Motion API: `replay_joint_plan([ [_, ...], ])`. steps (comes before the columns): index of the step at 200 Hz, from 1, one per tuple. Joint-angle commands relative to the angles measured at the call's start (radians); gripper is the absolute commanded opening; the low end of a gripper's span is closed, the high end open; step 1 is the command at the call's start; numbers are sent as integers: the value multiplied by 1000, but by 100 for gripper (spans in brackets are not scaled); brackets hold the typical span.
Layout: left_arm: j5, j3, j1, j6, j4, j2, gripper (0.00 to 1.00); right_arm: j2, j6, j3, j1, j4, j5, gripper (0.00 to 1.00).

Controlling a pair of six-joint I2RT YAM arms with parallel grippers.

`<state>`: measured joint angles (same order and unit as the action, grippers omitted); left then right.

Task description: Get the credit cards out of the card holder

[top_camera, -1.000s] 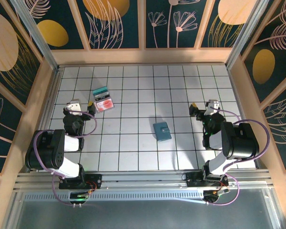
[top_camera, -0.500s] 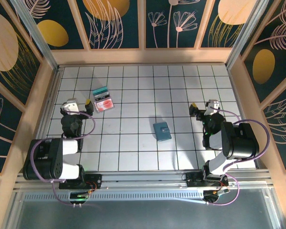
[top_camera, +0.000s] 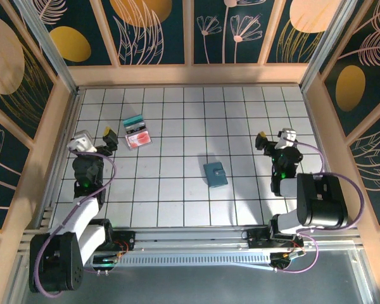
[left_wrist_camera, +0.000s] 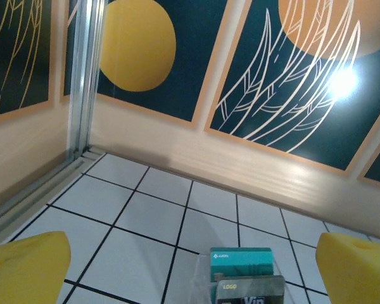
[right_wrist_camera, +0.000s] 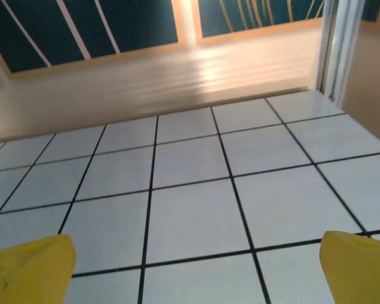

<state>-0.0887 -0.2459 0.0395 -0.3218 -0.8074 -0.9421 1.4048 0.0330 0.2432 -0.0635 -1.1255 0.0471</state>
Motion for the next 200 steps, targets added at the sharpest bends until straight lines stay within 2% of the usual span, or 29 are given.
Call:
replay_joint_plan([
  [1, 5, -68, 4, -127, 175, 36, 99, -98, 47, 33, 4, 96, -78, 99],
  [35, 73, -86, -1, -247, 227, 55, 99, -187, 111, 107, 7, 323, -88, 99],
  [50, 64, -104, -36, -257, 275, 60, 99, -225, 139, 117, 11, 384, -102, 99],
  [70, -13, -137, -153, -246, 343, 52, 99, -276, 194, 138, 13, 491, -110, 99],
  [87, -21, -157, -220, -269, 376, 26, 99, -307, 239, 174, 16, 611, -131, 99],
  [124, -121, -211, -425, -315, 441, -46, 99, -353, 262, 215, 49, 794, -204, 99],
  [169, -149, -341, -692, -369, 509, -251, 99, -374, 307, 249, 106, 941, -272, 99],
  [200, -133, -411, -788, -399, 533, -365, 99, -356, 317, 292, 168, 1031, -309, 99],
])
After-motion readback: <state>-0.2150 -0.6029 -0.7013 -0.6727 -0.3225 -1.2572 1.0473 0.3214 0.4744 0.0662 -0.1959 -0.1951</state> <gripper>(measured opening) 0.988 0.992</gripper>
